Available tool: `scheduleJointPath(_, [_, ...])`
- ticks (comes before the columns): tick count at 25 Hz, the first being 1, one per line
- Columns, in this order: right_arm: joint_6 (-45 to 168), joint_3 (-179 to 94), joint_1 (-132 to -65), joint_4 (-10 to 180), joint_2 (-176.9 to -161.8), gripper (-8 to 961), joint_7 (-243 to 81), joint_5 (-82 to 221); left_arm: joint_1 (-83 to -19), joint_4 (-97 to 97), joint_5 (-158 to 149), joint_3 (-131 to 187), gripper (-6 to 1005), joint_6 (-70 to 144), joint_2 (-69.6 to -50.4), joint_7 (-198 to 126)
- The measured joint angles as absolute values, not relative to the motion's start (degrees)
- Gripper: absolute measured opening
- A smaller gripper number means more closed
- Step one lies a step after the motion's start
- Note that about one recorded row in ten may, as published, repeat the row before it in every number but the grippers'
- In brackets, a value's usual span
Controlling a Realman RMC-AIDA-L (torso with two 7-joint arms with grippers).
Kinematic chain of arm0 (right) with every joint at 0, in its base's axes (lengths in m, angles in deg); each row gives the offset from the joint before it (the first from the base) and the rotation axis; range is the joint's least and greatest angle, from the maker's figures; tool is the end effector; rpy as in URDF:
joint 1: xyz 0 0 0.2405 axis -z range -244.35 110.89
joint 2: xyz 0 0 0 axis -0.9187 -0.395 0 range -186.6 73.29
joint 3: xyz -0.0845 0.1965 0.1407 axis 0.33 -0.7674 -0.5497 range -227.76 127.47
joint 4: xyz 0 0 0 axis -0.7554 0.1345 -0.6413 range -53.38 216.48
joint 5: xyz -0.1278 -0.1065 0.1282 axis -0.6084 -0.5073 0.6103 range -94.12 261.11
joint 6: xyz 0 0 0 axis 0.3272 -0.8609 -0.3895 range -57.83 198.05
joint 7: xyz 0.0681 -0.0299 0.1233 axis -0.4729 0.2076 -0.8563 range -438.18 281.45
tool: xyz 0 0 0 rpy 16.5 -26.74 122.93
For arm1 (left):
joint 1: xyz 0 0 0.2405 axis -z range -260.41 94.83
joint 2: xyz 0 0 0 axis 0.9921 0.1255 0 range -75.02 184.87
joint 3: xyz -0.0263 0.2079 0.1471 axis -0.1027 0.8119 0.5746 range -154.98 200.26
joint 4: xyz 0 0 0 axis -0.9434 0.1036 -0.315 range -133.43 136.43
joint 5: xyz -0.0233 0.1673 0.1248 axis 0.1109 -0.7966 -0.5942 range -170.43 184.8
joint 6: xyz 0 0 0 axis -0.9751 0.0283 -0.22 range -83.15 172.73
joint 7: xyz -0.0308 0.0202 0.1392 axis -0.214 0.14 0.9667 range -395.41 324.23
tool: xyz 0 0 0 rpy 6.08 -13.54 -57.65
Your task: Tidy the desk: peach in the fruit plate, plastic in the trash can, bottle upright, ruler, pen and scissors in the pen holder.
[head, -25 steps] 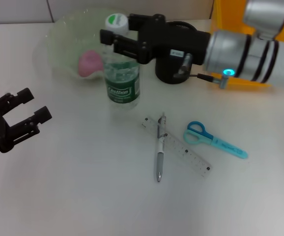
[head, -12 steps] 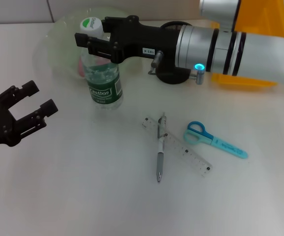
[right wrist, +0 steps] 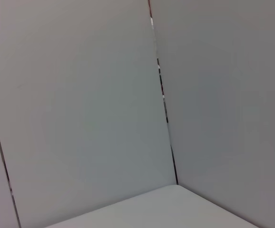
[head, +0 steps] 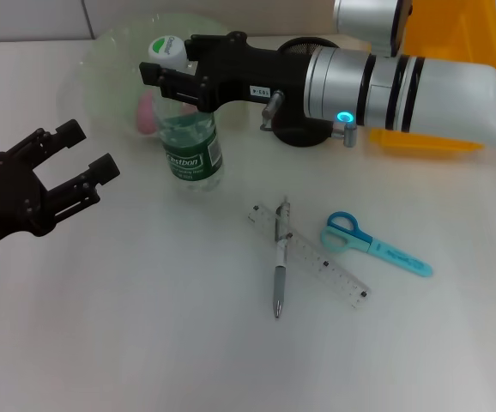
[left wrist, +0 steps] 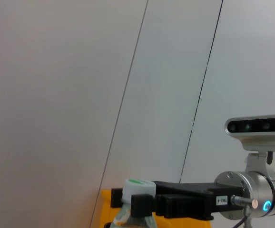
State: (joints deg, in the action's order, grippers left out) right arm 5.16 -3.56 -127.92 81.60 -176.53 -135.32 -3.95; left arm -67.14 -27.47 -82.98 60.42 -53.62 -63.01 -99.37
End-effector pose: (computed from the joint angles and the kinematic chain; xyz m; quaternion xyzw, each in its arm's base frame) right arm 0.1162 0.4062 -0.1004 -0.9258 0.1457 0.3172 0.1450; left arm -0.3063 0.2607 0.0295 -0.8471 -0.2149 -0.4199 0.2450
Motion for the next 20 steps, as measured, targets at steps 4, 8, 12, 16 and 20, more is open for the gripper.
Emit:
scheduleJointPath(4, [5.2, -3.3, -128.0, 81.6, -176.53, 437, -135.7, -4.3, -66.8, -27.2, -83.0, 60.3, 799, -53.4, -63.13, -98.7])
scheduleJointPath(8, [5.2, -3.3, -128.0, 81.5, -176.53, 437, -136.0, -4.4, -66.3, -26.2, -83.0, 60.2, 799, -53.0, -63.18, -97.9])
scheduleJointPath(12, [5.3, -3.2, -128.0, 81.5, -176.53, 436, -136.3, -4.4, -66.0, -26.1, -83.0, 60.1, 799, -52.9, -63.19, -97.8])
scheduleJointPath(16, [5.3, -3.2, -127.8, 81.5, -176.53, 436, -136.5, -4.5, -65.7, -26.1, -83.0, 60.1, 798, -52.8, -63.20, -97.8])
scheduleJointPath(20, [5.3, -3.1, -127.5, 81.5, -176.53, 437, -136.6, -4.5, -65.6, -26.1, -83.0, 60.2, 798, -52.8, -63.20, -97.8])
